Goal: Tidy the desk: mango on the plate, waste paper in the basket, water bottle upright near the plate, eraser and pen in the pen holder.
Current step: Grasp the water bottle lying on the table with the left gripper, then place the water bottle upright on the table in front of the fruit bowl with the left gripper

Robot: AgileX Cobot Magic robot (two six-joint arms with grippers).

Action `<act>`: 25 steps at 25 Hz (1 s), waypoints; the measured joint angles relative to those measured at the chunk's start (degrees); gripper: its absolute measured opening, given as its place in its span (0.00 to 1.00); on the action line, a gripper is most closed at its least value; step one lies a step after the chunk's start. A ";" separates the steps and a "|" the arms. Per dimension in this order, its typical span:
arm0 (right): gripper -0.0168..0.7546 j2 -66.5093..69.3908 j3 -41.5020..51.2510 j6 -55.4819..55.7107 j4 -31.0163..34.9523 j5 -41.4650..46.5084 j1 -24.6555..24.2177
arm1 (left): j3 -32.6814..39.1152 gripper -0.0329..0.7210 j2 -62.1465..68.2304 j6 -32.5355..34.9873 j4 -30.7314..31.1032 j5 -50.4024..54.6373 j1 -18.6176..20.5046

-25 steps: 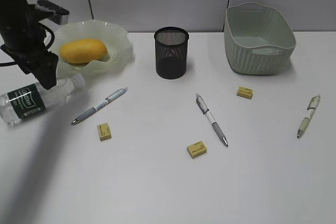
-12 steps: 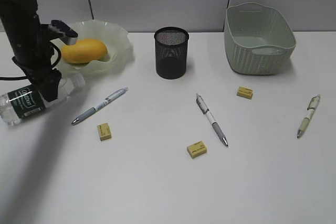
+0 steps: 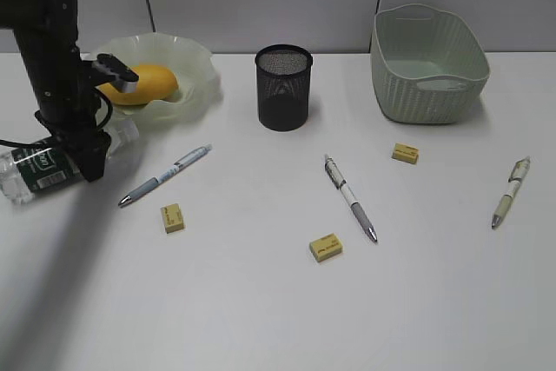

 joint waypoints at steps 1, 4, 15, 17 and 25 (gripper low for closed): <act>0.68 0.00 0.00 0.00 0.00 0.00 0.00 | 0.00 0.83 0.08 0.00 0.00 0.00 0.00; 0.68 0.00 0.00 0.00 0.00 0.00 0.00 | 0.00 0.74 0.07 -0.05 0.06 0.49 0.00; 0.68 0.00 0.00 0.00 0.00 0.00 0.00 | 0.07 0.72 -0.46 -8.04 -1.09 5.14 0.00; 0.68 0.00 0.00 0.00 0.00 0.00 0.00 | 0.06 0.72 -1.77 -11.04 -2.14 5.18 0.00; 0.68 0.00 0.00 0.00 -0.04 0.00 0.00 | 1.64 0.72 -12.42 -14.51 -9.74 5.62 0.00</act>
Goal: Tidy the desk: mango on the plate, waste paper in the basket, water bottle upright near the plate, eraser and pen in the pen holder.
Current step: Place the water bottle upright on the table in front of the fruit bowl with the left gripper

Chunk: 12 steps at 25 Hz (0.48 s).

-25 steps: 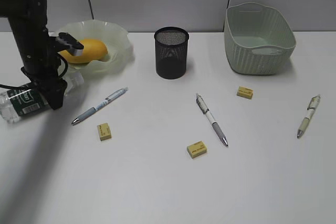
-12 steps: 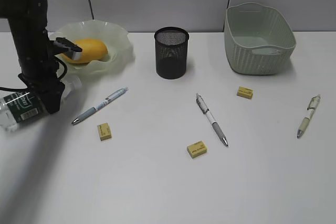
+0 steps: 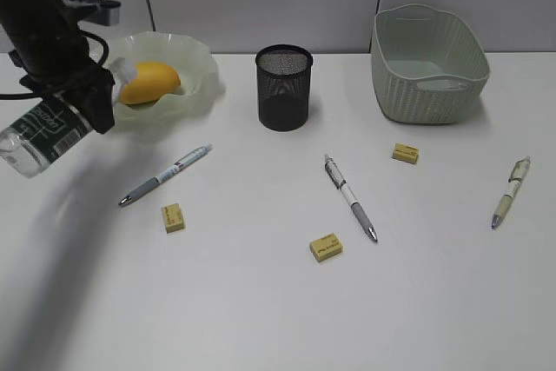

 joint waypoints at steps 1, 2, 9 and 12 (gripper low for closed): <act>0.68 0.00 0.00 0.00 0.00 0.00 0.00 | 0.92 0.72 -1.52 -0.07 -0.23 0.00 0.00; 0.68 0.00 0.00 0.00 0.00 0.00 0.00 | 2.18 0.72 -3.33 -0.11 -0.35 0.00 0.00; 0.68 0.00 0.00 0.00 0.00 0.00 0.00 | 11.61 0.72 -14.36 -0.57 -1.59 0.16 0.00; 0.68 0.00 0.00 0.00 0.00 0.00 0.00 | 16.20 0.72 -19.80 -0.57 -4.16 -3.70 0.00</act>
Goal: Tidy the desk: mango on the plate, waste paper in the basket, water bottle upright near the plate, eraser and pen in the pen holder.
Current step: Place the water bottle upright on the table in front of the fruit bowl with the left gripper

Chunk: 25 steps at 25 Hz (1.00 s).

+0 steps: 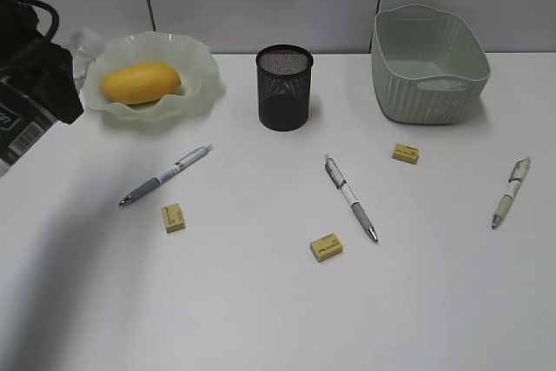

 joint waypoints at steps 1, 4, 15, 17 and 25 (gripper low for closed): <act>0.68 0.00 0.00 0.00 0.00 0.00 0.00 | 1.97 0.72 -1.88 -0.02 -0.96 -2.28 0.00; 0.68 0.00 0.00 0.00 0.00 0.00 0.00 | 8.87 0.72 -7.07 -0.02 -3.67 -11.53 0.00; 0.68 0.00 0.00 0.00 0.00 0.00 0.00 | 35.06 0.72 -19.41 -0.02 -16.03 -58.69 -0.06; 0.68 0.00 0.00 0.00 0.00 0.00 0.00 | 38.12 0.72 -19.15 -0.06 -18.65 -65.44 -0.06; 0.68 0.00 0.00 0.00 0.00 0.00 0.00 | 40.02 0.72 -11.48 -1.77 -20.59 -80.98 -0.06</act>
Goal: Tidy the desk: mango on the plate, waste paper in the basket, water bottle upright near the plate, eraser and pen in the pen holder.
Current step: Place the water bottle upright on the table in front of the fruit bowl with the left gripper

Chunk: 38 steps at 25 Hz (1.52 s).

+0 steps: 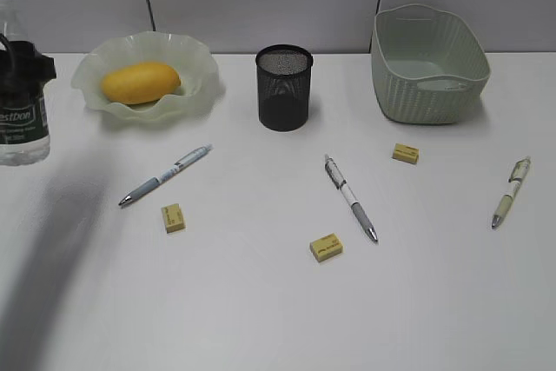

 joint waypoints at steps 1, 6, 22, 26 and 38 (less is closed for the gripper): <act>0.68 0.00 0.00 0.00 0.00 0.00 0.00 | 0.00 0.72 1.51 -1.27 -0.04 -1.61 0.00; 0.68 0.00 0.00 0.00 0.00 0.00 0.00 | 0.00 0.72 8.65 -11.72 1.95 -11.12 0.00; 0.68 0.00 0.00 0.00 0.00 0.00 0.00 | -0.05 0.72 25.31 -21.23 17.37 -38.23 -1.19; 0.68 0.00 0.00 0.00 0.00 0.00 0.00 | -0.05 0.72 27.88 -22.02 18.10 -41.99 -1.19; 0.68 0.00 0.00 0.00 0.00 0.00 0.00 | -0.10 0.72 29.12 -23.19 18.58 -42.67 -1.38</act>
